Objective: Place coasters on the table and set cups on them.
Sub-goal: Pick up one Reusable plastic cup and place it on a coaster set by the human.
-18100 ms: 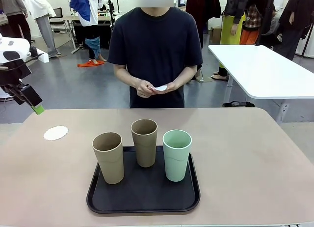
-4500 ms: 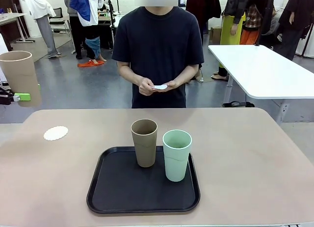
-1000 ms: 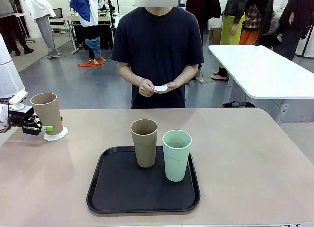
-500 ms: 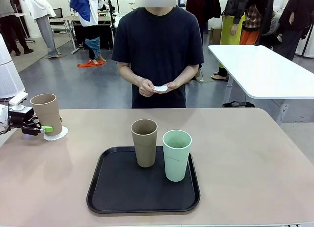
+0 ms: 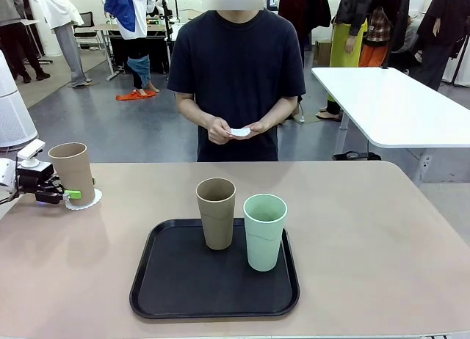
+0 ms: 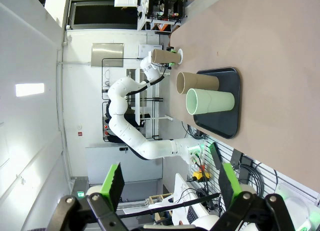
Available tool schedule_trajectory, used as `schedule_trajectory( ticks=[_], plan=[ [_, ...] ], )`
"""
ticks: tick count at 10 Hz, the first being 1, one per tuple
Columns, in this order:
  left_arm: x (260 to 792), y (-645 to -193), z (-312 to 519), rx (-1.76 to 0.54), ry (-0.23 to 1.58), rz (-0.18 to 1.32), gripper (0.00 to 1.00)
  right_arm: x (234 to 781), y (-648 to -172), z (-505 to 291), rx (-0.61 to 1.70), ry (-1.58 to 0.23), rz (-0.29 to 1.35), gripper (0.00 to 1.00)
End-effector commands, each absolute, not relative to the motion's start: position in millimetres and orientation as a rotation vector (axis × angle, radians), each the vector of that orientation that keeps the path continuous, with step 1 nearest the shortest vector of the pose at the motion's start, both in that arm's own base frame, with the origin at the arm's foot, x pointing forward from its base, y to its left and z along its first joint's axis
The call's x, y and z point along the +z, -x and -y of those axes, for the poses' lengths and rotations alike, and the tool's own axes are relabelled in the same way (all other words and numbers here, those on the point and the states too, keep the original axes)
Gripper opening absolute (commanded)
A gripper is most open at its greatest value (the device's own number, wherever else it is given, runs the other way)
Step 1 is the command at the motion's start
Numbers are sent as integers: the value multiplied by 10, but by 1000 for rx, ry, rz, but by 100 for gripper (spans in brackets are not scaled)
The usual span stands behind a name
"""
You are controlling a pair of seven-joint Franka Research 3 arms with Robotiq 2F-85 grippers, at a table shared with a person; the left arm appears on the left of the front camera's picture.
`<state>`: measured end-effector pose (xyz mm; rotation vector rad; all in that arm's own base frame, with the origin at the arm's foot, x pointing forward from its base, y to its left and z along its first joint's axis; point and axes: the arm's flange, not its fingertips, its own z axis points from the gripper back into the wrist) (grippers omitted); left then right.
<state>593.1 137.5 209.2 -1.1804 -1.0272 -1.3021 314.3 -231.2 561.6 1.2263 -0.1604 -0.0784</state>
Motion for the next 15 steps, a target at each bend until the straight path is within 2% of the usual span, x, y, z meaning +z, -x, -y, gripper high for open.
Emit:
schedule_trajectory(
  ticks=[1, 10, 12, 15],
  plan=[
    [2107, -6002, -1387, -1308, 1190, 998, 79, 5609, -3155, 2308, -70, -1227, 172, 100],
    [2054, -6007, -1366, -1318, 1178, 972, 79, 5609, -3155, 2308, -70, -1227, 172, 100],
    [2058, -6020, -1361, -1319, 1175, 969, 99, 5609, -3155, 2308, -70, -1227, 172, 100],
    [2067, -6017, -1361, -1319, 1178, 967, 100, 5609, -3155, 2308, -70, -1227, 172, 100]
  ],
)
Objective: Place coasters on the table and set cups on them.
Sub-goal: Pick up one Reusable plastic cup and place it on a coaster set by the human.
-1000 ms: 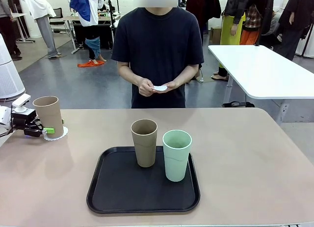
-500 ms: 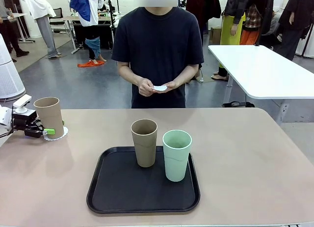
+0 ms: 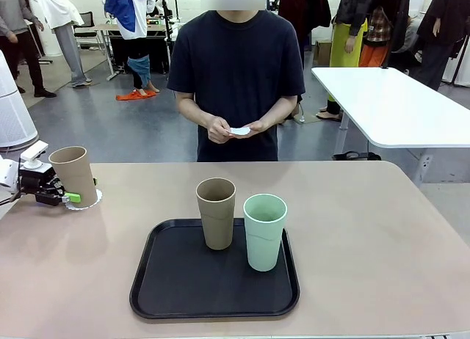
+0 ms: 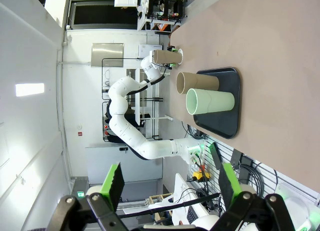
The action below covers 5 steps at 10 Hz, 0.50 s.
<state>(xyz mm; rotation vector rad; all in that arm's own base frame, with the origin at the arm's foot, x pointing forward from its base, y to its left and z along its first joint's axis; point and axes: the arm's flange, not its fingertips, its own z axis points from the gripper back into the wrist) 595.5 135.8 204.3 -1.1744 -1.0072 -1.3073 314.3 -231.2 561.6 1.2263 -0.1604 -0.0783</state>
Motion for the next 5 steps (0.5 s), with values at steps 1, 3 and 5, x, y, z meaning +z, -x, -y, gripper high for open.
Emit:
schedule_trajectory(
  ticks=[1, 3, 5],
  plan=[
    [2066, -6005, -1366, -1319, 1180, 965, 100, 5609, -3155, 2308, -70, -1227, 172, 100],
    [2079, -5999, -1374, -1321, 1184, 960, 100, 5609, -3155, 2308, -70, -1227, 172, 100],
    [2081, -5995, -1379, -1312, 1194, 950, 100, 5609, -3155, 2308, -70, -1227, 172, 100]
  ],
)
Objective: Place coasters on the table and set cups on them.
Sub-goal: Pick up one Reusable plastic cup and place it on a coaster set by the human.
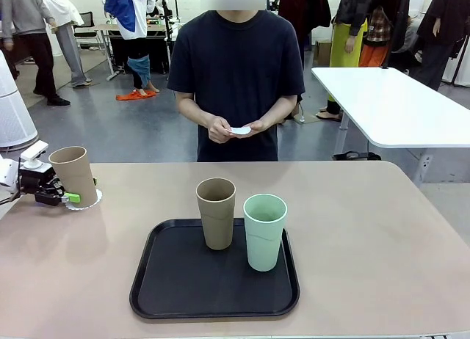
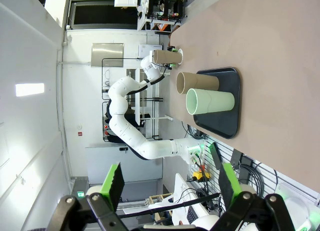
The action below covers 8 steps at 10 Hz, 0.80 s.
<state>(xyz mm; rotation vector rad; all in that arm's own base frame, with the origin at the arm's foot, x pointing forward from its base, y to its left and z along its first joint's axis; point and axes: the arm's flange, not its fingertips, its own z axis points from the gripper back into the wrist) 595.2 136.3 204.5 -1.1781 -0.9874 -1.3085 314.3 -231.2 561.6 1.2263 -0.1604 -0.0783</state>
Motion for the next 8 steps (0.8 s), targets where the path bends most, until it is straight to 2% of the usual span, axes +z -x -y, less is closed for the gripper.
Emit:
schedule_trajectory(
  ticks=[1, 8],
  plan=[
    [2079, -5990, -1383, -1310, 1194, 943, 100, 5609, -3155, 2308, -70, -1227, 172, 100],
    [2087, -5929, -1454, -1335, 1119, 828, 100, 5609, -3155, 2308, -70, -1227, 172, 100]
  ],
)
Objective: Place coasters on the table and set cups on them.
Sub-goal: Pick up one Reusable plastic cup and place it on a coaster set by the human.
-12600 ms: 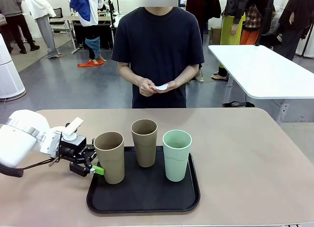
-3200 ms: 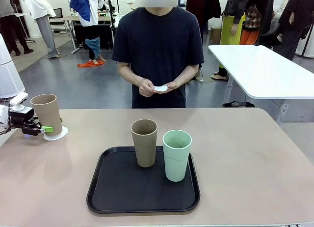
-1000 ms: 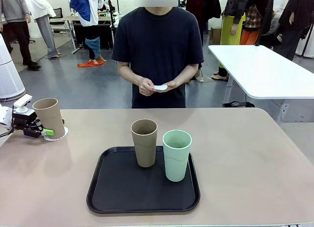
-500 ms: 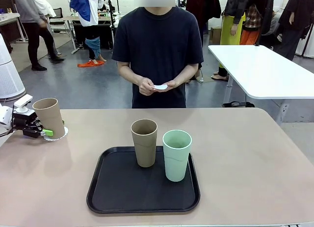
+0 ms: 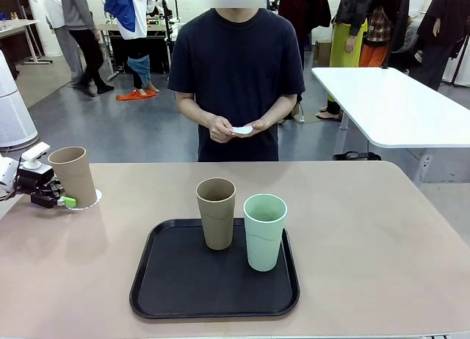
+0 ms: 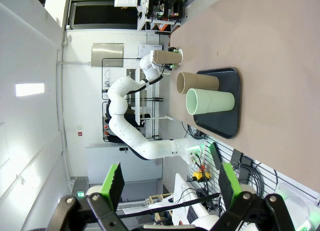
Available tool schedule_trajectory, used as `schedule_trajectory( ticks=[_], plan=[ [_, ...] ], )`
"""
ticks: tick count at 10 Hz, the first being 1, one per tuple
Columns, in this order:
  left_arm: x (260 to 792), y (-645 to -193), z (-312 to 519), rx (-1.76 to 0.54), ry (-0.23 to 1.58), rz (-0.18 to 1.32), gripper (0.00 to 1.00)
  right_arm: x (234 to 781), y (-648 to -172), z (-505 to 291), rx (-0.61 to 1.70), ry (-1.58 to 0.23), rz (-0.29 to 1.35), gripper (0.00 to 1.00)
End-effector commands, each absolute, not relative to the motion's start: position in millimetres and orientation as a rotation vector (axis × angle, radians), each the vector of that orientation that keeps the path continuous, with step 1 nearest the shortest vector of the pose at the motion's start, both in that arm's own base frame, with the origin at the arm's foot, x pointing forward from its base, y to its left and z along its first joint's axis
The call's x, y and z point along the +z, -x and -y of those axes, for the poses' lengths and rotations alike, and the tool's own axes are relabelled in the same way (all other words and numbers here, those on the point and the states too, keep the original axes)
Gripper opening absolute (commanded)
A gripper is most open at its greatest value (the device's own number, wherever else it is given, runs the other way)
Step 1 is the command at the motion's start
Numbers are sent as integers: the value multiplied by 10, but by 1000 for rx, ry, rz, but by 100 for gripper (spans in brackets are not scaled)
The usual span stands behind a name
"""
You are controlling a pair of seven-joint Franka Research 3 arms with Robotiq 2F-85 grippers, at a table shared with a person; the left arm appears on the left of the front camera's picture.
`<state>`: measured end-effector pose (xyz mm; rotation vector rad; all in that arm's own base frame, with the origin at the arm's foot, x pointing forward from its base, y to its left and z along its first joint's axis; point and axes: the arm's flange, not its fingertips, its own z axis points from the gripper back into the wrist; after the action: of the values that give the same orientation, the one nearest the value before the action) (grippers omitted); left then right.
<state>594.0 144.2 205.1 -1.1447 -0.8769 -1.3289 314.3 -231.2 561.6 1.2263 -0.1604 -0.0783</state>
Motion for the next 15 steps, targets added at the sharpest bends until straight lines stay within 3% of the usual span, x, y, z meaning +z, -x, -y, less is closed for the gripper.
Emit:
schedule_trajectory(
  ticks=[1, 15],
  plan=[
    [2105, -5945, -1463, -1338, 1102, 823, 100, 5609, -3155, 2308, -70, -1227, 172, 100],
    [2168, -5930, -1754, -1298, 1074, 844, 100, 5609, -3155, 2308, -70, -1227, 172, 100]
  ],
)
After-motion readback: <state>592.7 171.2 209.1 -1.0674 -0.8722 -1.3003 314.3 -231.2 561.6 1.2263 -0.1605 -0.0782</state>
